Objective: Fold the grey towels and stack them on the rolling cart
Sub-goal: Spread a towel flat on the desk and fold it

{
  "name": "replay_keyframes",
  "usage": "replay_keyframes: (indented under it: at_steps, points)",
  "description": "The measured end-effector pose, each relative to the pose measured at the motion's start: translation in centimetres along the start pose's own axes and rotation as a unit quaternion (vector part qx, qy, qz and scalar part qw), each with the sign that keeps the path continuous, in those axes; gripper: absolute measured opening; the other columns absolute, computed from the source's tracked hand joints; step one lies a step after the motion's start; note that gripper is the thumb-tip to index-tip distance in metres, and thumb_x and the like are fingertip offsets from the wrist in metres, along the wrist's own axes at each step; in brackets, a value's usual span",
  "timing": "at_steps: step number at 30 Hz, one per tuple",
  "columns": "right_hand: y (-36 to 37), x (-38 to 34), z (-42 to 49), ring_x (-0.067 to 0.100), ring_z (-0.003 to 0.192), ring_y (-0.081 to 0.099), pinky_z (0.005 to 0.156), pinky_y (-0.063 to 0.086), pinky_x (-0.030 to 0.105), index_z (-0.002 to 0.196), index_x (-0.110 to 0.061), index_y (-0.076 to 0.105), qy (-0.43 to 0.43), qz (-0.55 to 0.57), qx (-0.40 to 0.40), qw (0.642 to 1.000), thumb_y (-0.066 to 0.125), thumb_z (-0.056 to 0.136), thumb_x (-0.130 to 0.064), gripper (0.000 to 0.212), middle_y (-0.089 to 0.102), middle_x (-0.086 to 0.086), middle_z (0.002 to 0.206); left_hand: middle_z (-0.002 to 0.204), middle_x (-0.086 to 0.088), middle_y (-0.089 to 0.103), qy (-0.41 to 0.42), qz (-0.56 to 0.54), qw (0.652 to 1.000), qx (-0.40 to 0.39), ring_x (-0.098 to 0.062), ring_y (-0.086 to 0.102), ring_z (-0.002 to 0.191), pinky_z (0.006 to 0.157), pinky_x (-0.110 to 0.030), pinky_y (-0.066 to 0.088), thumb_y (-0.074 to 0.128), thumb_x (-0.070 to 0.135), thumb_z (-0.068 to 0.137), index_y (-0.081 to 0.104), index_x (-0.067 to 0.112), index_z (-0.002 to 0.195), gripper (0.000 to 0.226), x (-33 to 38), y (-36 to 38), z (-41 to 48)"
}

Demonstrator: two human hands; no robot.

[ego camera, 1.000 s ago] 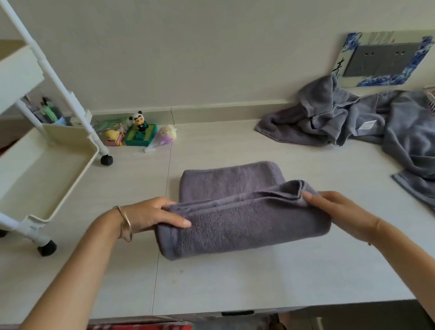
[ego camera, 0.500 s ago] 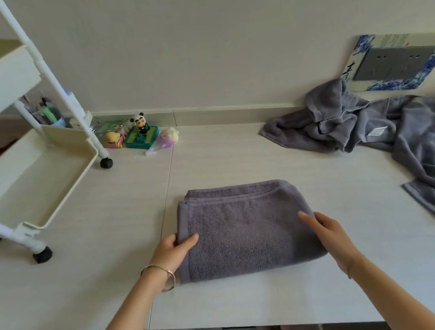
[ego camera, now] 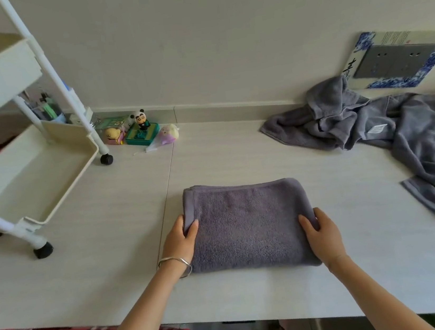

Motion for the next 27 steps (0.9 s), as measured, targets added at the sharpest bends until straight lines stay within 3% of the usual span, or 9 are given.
replay_keyframes:
  at_steps: [5,7,9,12,15,17,19,23,27]
  points:
    - [-0.5,0.5,-1.2,0.021,0.066,0.039,0.056,0.032,0.028,0.075,-0.009,0.038,-0.015,0.049,0.024,0.998,0.053,0.091,-0.008,0.022,0.042,0.004,0.068,0.059,0.001,0.045,0.006,0.004,1.000,0.008,-0.026,0.047,0.060,0.050,-0.028,0.028,0.052,0.032,0.094,0.049,0.012,0.084,0.022,-0.3,0.1,-0.7]
    - [-0.4,0.3,-1.2,0.025,0.079,0.050,0.061,0.038,0.029,0.092,-0.009,0.043,-0.009,0.017,0.033,0.999,0.057,0.086,-0.005,0.015,0.051,0.005,0.085,0.064,-0.002,0.051,-0.010,0.040,0.999,-0.004,-0.033,0.055,0.069,0.051,-0.032,0.031,0.052,0.034,0.094,0.046,0.013,0.088,0.023,-0.3,0.4,-0.7]
    - [-1.0,-1.2,-1.3,0.027,0.101,0.051,0.078,0.043,0.034,0.114,-0.008,0.044,-0.053,-0.041,0.074,0.995,0.062,0.082,-0.005,0.036,0.051,0.007,0.114,0.087,-0.013,0.063,-0.009,0.096,0.995,0.009,-0.037,0.061,0.085,0.061,-0.036,0.041,0.052,0.034,0.093,0.045,0.010,0.104,0.028,0.6,-0.2,-0.6]
    - [-1.0,-6.0,-2.6,0.025,0.129,0.037,0.108,0.033,0.041,0.129,-0.010,0.048,-0.193,-0.135,0.142,0.961,0.058,0.088,-0.015,0.043,0.042,0.007,0.140,0.131,-0.016,0.053,0.163,0.188,0.964,0.090,-0.035,0.055,0.115,0.090,-0.043,0.048,0.051,0.032,0.092,0.039,0.004,0.135,0.053,5.2,-0.9,-1.4]
    - [3.4,-9.5,-3.6,0.024,0.141,0.025,0.117,0.016,0.041,0.133,-0.017,0.050,-0.258,-0.212,0.090,0.938,0.039,0.093,-0.030,0.043,0.033,0.005,0.151,0.137,-0.009,0.052,0.288,0.267,0.917,0.076,-0.032,0.051,0.124,0.099,-0.055,0.041,0.035,0.038,0.090,0.050,0.014,0.133,0.051,9.3,2.6,-3.1]
    - [7.1,-9.9,-3.7,0.021,0.145,0.016,0.118,0.002,0.038,0.139,-0.019,0.043,-0.263,-0.250,0.029,0.931,0.019,0.091,-0.039,0.057,0.025,0.003,0.155,0.140,-0.004,0.050,0.267,0.316,0.910,-0.001,-0.031,0.046,0.129,0.101,-0.059,0.033,0.025,0.042,0.090,0.052,0.019,0.133,0.056,9.6,5.7,-3.2]
    - [9.5,-8.6,-3.6,0.017,0.147,0.008,0.117,-0.006,0.033,0.145,-0.022,0.034,-0.246,-0.261,-0.026,0.933,0.005,0.087,-0.043,0.069,0.018,0.000,0.157,0.151,0.001,0.033,0.215,0.346,0.910,-0.073,-0.029,0.030,0.140,0.111,-0.056,0.018,0.008,0.045,0.087,0.037,0.024,0.143,0.066,7.7,8.0,-2.5]
    - [10.2,-5.8,-3.5,0.013,0.146,0.008,0.117,-0.005,0.029,0.149,-0.028,0.024,-0.246,-0.294,-0.036,0.923,0.007,0.092,-0.042,0.061,0.016,-0.005,0.157,0.142,0.002,0.048,0.201,0.362,0.908,-0.063,-0.027,0.046,0.130,0.107,-0.052,0.021,0.027,0.038,0.091,0.047,0.027,0.136,0.051,5.1,8.9,-1.7]
    - [8.9,-4.2,-2.3,0.007,0.145,-0.002,0.116,-0.011,0.025,0.149,-0.033,0.007,-0.240,-0.323,-0.047,0.914,0.006,0.093,-0.049,0.059,0.004,-0.011,0.157,0.141,0.003,0.048,0.207,0.345,0.915,-0.043,-0.027,0.045,0.131,0.106,-0.049,0.017,0.030,0.040,0.090,0.046,0.030,0.136,0.050,5.3,8.4,-1.4]
Point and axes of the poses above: each hand's wrist, its own z-axis towards the middle knuckle, its own y-axis out of the palm, x = y × z, the point moved 9 cm from there along z, towards the middle knuckle
